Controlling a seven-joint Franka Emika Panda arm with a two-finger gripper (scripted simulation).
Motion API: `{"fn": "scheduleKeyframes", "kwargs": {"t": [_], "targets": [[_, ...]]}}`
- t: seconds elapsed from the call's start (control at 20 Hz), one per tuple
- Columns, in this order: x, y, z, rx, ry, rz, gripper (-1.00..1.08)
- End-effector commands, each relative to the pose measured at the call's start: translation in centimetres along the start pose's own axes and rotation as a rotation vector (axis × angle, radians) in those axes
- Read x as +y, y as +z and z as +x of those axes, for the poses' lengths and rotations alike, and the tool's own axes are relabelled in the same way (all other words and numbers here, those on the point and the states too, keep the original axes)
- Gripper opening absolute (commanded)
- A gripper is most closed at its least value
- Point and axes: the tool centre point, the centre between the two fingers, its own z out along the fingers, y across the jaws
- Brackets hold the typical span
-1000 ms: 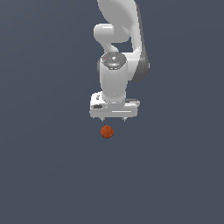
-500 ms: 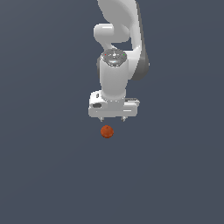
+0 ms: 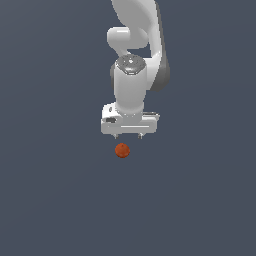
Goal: Pick up the object and move it to a goal position.
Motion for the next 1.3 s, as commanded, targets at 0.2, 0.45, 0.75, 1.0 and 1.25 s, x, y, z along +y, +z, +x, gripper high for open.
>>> {"fn": "scheduleKeyframes", "kwargs": {"t": [0.2, 0.45, 0.75, 1.0, 1.25], "targets": [[0.2, 0.4, -0.1, -0.002, -0.062, -0.001, 1.00], [0.4, 0.9, -0.1, -0.005, -0.146, -0.002, 1.00], [0.7, 1.7, -0.3, -0.010, -0.288, -0.002, 1.00], [1.0, 2.4, -0.4, -0.013, -0.420, -0.001, 1.00], [1.2, 3.2, -0.6, -0.017, -0.551, 0.001, 1.00]]}}
